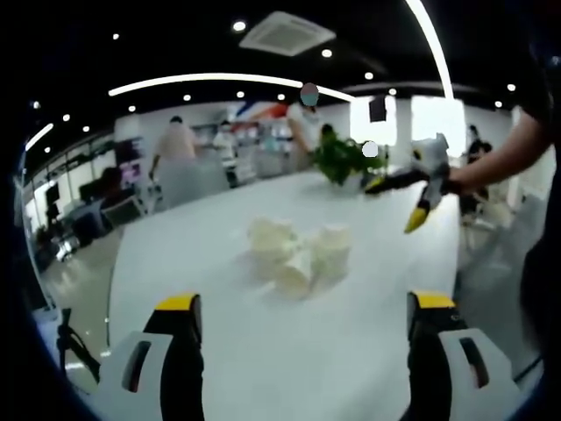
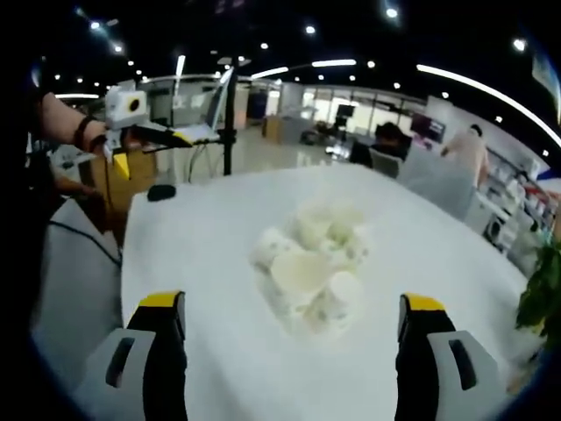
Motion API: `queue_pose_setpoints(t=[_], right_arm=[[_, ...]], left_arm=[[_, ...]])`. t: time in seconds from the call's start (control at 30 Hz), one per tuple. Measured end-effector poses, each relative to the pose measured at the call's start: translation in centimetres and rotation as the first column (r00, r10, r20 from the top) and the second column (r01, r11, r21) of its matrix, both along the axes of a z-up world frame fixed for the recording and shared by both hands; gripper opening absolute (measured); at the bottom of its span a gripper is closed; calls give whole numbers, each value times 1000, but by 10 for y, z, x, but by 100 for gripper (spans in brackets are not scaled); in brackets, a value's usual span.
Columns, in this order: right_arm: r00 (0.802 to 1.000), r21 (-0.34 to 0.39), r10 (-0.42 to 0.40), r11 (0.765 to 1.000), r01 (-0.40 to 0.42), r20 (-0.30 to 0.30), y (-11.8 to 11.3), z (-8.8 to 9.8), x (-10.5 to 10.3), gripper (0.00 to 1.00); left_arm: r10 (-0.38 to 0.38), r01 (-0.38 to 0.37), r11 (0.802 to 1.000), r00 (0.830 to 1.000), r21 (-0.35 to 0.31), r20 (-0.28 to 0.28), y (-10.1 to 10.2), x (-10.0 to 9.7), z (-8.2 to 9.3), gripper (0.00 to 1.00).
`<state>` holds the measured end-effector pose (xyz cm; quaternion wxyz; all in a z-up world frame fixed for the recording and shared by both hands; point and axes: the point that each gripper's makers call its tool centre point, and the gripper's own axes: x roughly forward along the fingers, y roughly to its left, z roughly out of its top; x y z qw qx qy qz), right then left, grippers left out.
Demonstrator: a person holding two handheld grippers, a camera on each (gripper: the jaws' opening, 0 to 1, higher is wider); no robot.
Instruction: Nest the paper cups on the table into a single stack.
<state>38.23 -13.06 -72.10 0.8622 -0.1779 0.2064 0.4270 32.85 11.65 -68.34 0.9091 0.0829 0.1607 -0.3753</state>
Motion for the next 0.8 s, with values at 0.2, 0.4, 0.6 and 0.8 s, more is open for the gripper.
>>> queue_pose_setpoints(t=[0.2, 0.4, 0.6, 0.8], right_arm=[[1000, -9, 29, 1000, -29, 4, 4, 1, 8, 98], [998, -16, 58, 998, -58, -2, 9, -2, 13, 97], [996, -43, 87, 995, -87, -8, 14, -8, 13, 96], [993, -56, 120, 991, -121, -15, 20, -13, 17, 94]], left_arm=[[12, -12, 1000, 1000, 5, -9, -1, -1, 0, 97], [26, -26, 1000, 1000, 12, -15, -3, -4, -2, 97], [41, -40, 999, 999, 21, -17, -5, -9, -2, 97], [53, -53, 998, 999, 21, -13, -8, -12, 0, 97]])
